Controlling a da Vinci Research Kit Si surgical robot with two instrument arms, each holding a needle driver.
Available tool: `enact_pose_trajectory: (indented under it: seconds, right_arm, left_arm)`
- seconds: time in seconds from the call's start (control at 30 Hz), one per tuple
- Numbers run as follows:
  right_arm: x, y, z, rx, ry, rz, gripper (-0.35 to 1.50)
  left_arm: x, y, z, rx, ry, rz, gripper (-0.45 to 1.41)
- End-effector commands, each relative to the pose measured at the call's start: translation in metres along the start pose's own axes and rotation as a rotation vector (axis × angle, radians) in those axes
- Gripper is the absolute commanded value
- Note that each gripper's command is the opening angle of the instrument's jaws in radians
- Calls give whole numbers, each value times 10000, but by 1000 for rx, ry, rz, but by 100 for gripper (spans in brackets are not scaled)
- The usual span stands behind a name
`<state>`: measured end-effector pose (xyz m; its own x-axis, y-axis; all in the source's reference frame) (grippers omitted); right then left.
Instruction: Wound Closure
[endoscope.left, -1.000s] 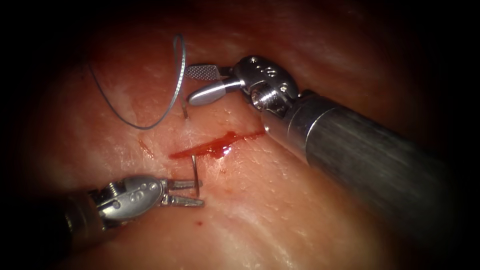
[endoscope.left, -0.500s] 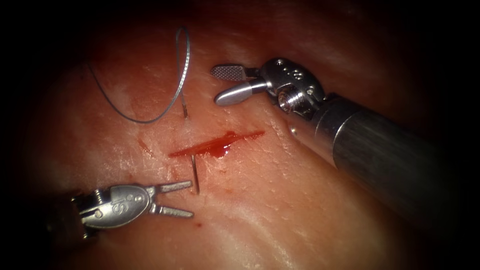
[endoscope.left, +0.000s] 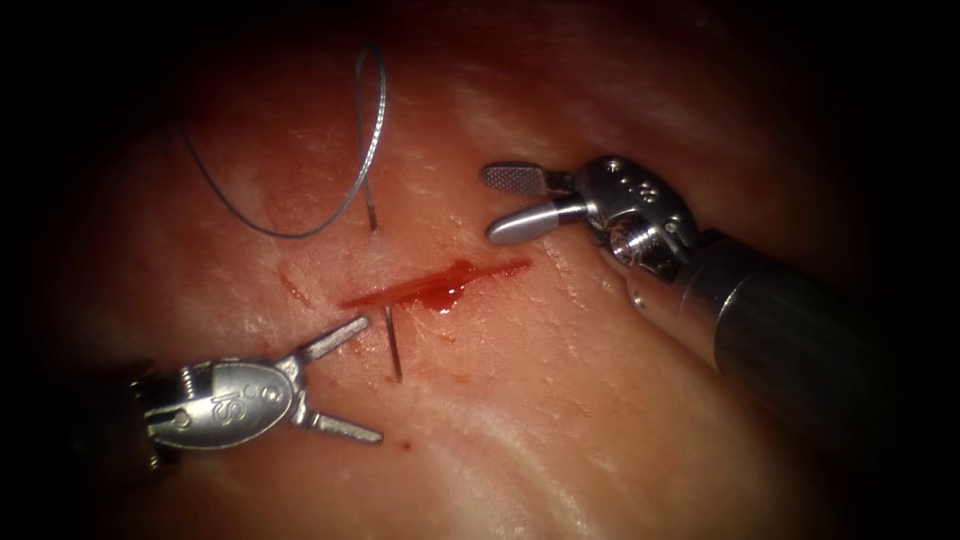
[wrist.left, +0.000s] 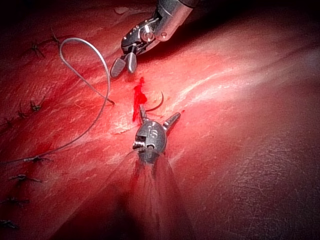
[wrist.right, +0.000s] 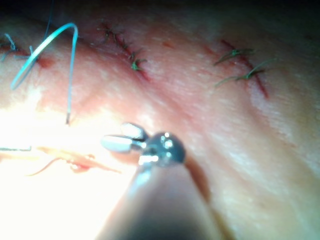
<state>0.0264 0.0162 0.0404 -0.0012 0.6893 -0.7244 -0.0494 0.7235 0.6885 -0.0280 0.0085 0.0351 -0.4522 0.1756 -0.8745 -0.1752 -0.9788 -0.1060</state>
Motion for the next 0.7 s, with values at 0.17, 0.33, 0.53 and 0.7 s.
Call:
enact_pose_trajectory:
  seconds: [0.17, 0.33, 0.53, 0.7]
  right_arm:
    - [0, 3, -8, -7, 6, -1, 110]
    - [0, 1, -11, -12, 18, 0, 110]
    - [-1, -3, -10, -13, 24, 0, 108]
    - [-3, -4, -9, -14, 24, -2, 108]
  left_arm:
    - [0, -1, 22, 13, -2, 14, 68]
    - [-2, -7, 32, 14, 0, 36, 62]
    - [-14, -18, 37, 20, 6, 34, 61]
    - [-19, -22, 40, 23, 9, 41, 52]
